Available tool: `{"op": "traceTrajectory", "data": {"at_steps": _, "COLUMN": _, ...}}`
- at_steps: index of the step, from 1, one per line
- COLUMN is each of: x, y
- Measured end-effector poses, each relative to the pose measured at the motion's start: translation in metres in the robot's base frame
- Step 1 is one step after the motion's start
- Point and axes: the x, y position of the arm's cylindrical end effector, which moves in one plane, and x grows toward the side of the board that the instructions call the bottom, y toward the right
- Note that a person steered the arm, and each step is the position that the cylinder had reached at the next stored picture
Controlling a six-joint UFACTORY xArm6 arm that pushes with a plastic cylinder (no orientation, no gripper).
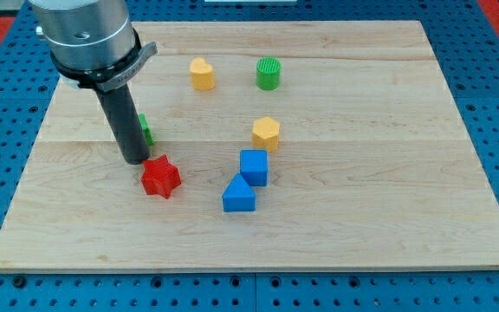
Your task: Push the green star to the left of the yellow heart
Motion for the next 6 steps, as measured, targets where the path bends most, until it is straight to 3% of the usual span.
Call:
{"op": "traceTrajectory", "data": {"at_steps": 3, "x": -0.112, "y": -0.017}}
{"op": "traceTrajectory", "data": {"at_steps": 4, "x": -0.105, "y": -0.069}}
{"op": "traceTrajectory", "data": {"at_steps": 6, "x": -0.129, "y": -0.067}}
